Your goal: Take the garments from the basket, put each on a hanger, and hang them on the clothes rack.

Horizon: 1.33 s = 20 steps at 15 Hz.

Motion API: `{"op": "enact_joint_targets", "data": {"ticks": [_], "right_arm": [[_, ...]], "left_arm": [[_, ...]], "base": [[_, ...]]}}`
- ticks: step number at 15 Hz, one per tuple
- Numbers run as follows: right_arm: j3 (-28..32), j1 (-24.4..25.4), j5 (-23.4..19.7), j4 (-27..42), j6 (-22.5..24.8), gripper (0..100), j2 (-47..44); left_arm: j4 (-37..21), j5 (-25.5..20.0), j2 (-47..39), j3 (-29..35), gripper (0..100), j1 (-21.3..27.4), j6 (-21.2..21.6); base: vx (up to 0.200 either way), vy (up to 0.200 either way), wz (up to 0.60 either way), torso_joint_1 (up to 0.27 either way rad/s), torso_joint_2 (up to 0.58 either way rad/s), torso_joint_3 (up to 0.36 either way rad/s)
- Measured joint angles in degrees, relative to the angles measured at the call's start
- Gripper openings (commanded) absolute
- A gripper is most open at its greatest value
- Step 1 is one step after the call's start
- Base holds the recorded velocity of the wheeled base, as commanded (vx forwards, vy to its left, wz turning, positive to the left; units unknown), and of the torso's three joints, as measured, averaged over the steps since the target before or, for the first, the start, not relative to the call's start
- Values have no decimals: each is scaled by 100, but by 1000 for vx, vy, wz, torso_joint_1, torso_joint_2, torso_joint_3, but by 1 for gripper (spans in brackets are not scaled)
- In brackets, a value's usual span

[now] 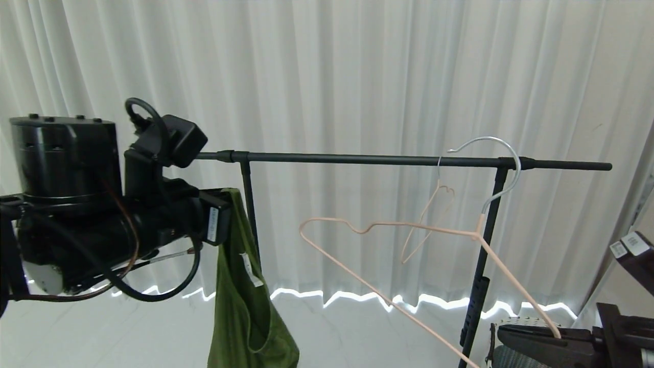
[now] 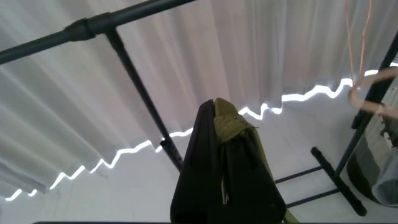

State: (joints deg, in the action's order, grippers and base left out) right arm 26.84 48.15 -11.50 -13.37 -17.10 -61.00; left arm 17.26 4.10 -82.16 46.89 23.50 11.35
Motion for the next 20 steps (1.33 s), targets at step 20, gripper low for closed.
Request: {"op": "enact_joint_targets", "data": {"ticks": [20], "right_arm": [[41, 427, 61, -1331, -433, 0, -1093]], "left_arm": [[123, 925, -929, 634, 0, 621, -443]], "base": [[0, 0, 0, 0, 0, 0]]}}
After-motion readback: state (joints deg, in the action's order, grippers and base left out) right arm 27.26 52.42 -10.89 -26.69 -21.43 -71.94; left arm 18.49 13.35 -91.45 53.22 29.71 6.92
